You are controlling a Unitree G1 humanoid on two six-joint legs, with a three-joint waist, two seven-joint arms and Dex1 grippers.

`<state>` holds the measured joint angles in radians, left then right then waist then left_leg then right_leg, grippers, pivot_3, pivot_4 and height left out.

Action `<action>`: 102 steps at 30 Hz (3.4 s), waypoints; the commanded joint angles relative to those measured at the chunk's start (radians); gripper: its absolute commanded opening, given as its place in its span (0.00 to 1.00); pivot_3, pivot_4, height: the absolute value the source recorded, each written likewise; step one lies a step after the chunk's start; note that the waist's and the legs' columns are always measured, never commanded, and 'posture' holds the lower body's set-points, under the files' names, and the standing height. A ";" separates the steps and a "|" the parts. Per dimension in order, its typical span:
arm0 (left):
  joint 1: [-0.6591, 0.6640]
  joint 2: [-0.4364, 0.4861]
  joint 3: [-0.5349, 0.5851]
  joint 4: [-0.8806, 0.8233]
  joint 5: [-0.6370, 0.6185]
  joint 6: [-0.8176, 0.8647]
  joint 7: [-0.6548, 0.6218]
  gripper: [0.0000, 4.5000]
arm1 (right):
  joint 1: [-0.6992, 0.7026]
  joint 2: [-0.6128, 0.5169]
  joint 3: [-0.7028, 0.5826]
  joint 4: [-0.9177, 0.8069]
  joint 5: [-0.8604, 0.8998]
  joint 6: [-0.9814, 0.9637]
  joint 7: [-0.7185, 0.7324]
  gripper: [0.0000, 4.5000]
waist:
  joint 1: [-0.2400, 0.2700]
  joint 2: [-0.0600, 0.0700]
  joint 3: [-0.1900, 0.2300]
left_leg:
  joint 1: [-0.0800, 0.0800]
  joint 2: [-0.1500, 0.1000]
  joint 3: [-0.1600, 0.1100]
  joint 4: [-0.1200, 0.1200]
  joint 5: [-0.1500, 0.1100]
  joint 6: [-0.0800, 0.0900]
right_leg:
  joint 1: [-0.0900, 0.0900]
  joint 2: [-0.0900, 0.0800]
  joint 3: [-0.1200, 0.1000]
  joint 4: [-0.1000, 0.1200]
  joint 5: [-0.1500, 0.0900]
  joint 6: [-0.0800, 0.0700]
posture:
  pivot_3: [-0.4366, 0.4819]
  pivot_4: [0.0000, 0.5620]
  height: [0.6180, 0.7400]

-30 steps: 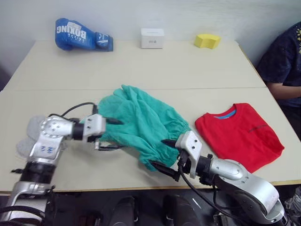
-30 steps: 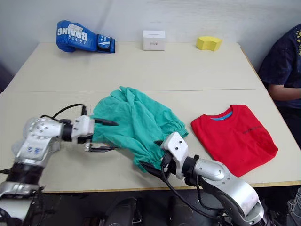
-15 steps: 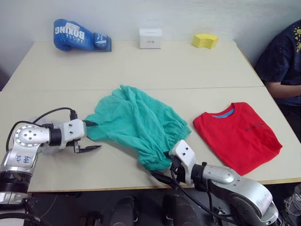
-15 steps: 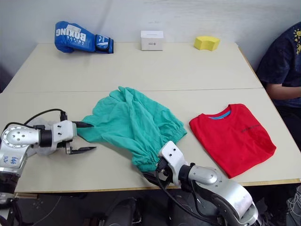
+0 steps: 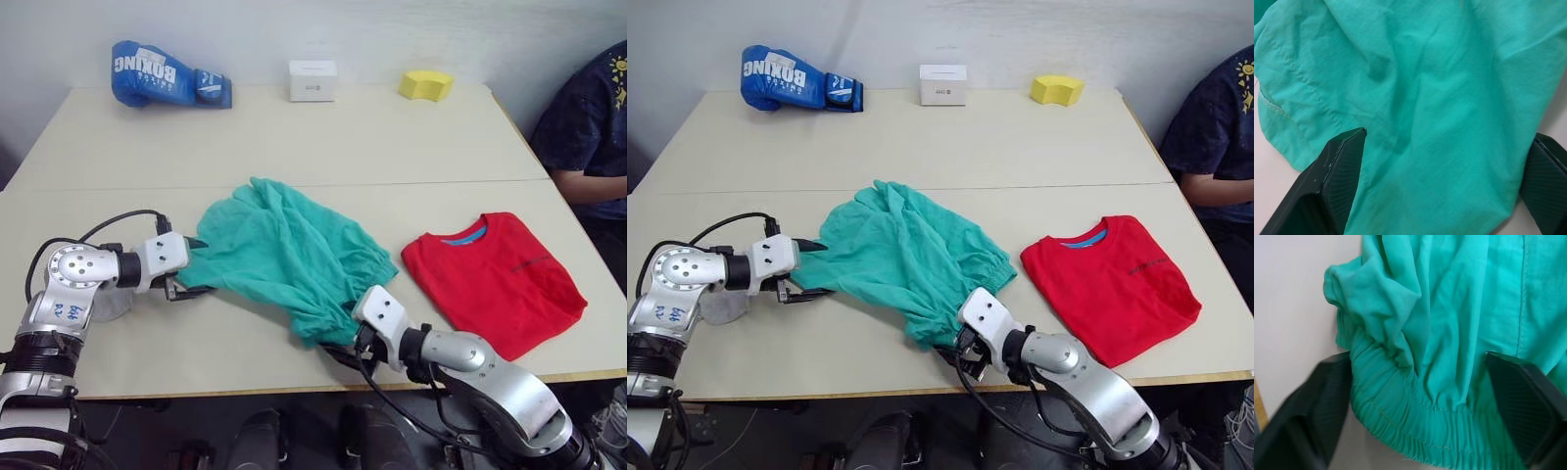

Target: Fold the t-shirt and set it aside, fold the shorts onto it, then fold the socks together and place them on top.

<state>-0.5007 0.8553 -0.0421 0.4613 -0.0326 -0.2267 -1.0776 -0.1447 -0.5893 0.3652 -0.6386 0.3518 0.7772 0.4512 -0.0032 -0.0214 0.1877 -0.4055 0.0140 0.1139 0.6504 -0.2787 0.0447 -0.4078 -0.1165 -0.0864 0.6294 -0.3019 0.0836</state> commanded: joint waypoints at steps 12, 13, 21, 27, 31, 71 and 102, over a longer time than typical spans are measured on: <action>-0.077 -0.081 -0.090 0.190 0.129 -0.125 0.109 0.06 | -0.050 -0.157 -0.070 0.092 -0.125 -0.242 0.209 0.00 | 0.023 0.004 -0.004 | 0.001 0.000 -0.001 0.001 0.001 0.001 | 0.002 -0.001 0.000 -0.001 0.003 -0.001 | 0.48 0.27 1.00; -0.083 -0.088 -0.092 0.200 0.136 -0.136 0.126 0.00 | -0.056 -0.171 -0.077 0.107 -0.136 -0.275 0.227 0.00 | 0.023 0.004 -0.004 | 0.001 0.000 0.000 0.001 0.001 0.002 | 0.002 -0.001 0.000 -0.001 0.003 -0.001 | 0.48 0.27 1.00; -0.084 -0.111 -0.071 0.142 0.052 -0.031 0.072 0.00 | -0.067 -0.243 -0.154 0.249 -0.178 -0.482 0.352 0.00 | 0.028 0.004 -0.004 | 0.001 0.000 0.000 0.002 0.002 0.003 | 0.003 0.000 -0.001 -0.001 0.003 0.000 | 0.48 0.27 1.00; 0.118 0.023 0.068 -0.302 -0.408 0.527 -0.262 0.00 | -0.170 -0.244 -0.233 0.454 -0.196 -0.663 0.407 0.00 | -0.010 0.002 -0.002 | 0.000 0.000 0.001 0.001 0.004 -0.003 | 0.002 0.001 -0.001 -0.002 0.003 0.000 | 0.48 0.27 1.00; 0.296 0.153 0.172 -0.528 -0.582 0.845 -0.278 0.00 | -0.237 -0.231 -0.253 0.578 -0.209 -0.800 0.443 0.00 | -0.027 0.001 -0.001 | -0.001 0.001 0.001 0.000 0.005 -0.004 | 0.001 0.001 -0.001 -0.003 0.003 0.000 | 0.48 0.27 1.00; 0.149 0.223 0.291 -0.702 -0.565 0.569 0.080 0.00 | -0.760 -0.038 -0.245 1.460 -0.460 -1.583 0.110 0.00 | -0.053 0.006 0.008 | -0.016 0.001 0.014 0.001 0.006 -0.001 | -0.016 -0.001 -0.028 0.000 0.006 -0.001 | 0.48 0.27 1.00; -0.181 0.292 0.014 -0.486 -0.366 0.588 -0.168 0.00 | 0.099 -0.214 -0.467 0.478 0.287 -0.645 0.520 0.00 | 0.013 0.012 0.013 | 0.014 0.008 0.006 0.006 -0.006 -0.018 | 0.014 0.001 -0.022 -0.002 0.001 -0.011 | 0.48 0.27 1.00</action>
<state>-0.5358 1.1917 0.0489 -0.1818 -0.5247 0.4567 -1.2122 -0.0410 -0.7833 -0.0354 -0.1473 0.5866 0.0306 1.0216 0.0098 -0.0093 0.2011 -0.3912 0.0212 0.1200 0.6556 -0.2842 0.0271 -0.3932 -0.1155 -0.1078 0.6271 -0.3003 0.0728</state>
